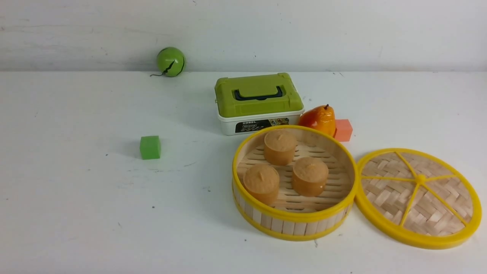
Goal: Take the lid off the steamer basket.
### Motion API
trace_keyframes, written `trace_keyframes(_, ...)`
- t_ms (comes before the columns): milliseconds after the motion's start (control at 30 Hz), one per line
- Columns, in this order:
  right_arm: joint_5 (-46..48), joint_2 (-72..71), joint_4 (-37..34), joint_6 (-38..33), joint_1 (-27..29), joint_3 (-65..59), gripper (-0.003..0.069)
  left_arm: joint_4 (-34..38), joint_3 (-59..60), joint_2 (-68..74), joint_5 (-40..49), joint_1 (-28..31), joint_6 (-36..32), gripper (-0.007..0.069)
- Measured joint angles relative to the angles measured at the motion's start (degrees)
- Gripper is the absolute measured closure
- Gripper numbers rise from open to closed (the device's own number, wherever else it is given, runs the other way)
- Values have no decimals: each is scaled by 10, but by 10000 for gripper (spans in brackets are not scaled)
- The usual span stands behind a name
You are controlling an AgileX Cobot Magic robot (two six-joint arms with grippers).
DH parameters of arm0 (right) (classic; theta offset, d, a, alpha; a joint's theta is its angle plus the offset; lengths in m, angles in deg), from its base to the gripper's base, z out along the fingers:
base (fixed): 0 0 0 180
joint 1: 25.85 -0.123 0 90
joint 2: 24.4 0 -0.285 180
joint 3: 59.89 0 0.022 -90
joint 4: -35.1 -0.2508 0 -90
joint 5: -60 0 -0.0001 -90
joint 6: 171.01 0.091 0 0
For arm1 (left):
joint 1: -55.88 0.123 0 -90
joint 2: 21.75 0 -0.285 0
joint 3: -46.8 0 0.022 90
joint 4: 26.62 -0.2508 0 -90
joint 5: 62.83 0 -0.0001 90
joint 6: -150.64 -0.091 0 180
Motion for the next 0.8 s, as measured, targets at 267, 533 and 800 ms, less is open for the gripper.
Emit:
trace_keyframes(267, 43, -87, 4, 90, 34, -106, 678, 0, 0, 0, 0, 0, 0, 385)
trace_keyframes(533, 104, -91, 5, 122, 34, -103, 679, 0, 0, 0, 0, 0, 0, 385)
trace_keyframes(800, 105, -91, 5, 123, 4, -103, 679, 0, 0, 0, 0, 0, 0, 385)
